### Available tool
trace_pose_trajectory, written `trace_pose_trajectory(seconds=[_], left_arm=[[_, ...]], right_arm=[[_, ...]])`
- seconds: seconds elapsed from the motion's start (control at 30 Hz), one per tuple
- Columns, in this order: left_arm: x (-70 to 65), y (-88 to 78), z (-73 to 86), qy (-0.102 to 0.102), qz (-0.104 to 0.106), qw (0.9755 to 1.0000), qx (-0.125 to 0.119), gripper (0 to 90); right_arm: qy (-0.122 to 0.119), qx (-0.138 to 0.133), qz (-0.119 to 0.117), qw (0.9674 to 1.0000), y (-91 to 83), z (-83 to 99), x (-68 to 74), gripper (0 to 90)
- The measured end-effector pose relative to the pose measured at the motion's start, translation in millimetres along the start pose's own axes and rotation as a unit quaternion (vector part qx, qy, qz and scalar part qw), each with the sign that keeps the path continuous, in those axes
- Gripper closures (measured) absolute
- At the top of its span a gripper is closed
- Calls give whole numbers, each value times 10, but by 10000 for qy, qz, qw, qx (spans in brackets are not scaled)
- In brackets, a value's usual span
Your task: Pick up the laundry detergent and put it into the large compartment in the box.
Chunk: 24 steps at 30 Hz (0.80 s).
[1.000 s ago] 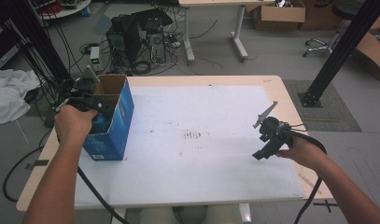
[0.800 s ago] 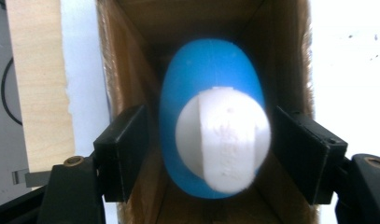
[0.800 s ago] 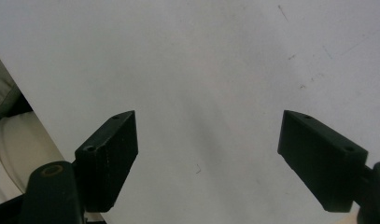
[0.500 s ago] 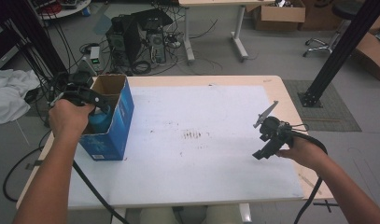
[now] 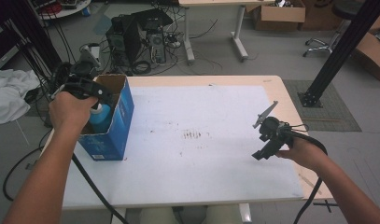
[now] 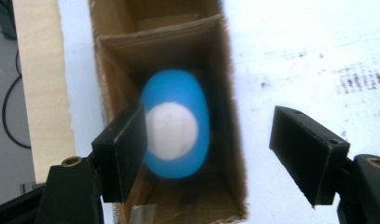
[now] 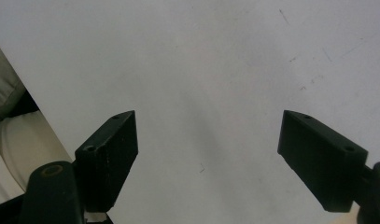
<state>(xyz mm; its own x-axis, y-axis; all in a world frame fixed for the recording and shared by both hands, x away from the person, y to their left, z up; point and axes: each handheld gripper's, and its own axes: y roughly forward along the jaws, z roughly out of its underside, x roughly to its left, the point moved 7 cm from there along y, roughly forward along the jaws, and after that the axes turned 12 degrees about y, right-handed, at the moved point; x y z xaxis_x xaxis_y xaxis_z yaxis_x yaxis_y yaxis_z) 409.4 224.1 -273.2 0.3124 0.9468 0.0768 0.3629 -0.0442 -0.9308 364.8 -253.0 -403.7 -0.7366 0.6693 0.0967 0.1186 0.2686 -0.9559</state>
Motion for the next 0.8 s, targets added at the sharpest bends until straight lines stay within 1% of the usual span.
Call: trace_pose_trajectory(seconds=[0.1,0.17,0.27,0.37,0.4,0.43,0.47,0.53,0.57,0.67,0.8], left_arm=[[-87,-41,-54,103,51,9999,-66,282],[-147,-60,-82,223,81,9997,-63,282],[-226,-79,-126,310,139,9993,-141,281],[-346,-99,-173,571,168,9980,-221,279],[-364,-102,-178,615,183,9977,-215,279],[-412,-106,-196,709,198,9971,-213,279],[-427,-106,-202,745,208,9968,-206,271],[-506,-104,-227,930,274,9951,-212,258],[-529,-102,-233,975,277,9946,-212,259],[-600,-89,-255,1117,325,9930,-206,247],[-675,-76,-269,1257,395,9911,-196,229]], right_arm=[[-4,8,-13,10000,8,-2,6,200],[-15,19,-9,10000,5,-2,13,200],[-16,14,-12,10000,2,-8,15,199],[-12,14,-11,10000,0,-9,22,200],[-11,13,-18,10000,2,-9,23,200],[-14,17,-16,10000,3,-9,21,200],[-5,28,-13,10000,5,-10,21,200],[10,29,-19,10000,5,-13,28,200],[-25,28,-22,10000,4,-16,29,200],[-16,12,-24,10000,-2,-22,37,200],[-2,3,-25,10000,-11,-19,34,200]])
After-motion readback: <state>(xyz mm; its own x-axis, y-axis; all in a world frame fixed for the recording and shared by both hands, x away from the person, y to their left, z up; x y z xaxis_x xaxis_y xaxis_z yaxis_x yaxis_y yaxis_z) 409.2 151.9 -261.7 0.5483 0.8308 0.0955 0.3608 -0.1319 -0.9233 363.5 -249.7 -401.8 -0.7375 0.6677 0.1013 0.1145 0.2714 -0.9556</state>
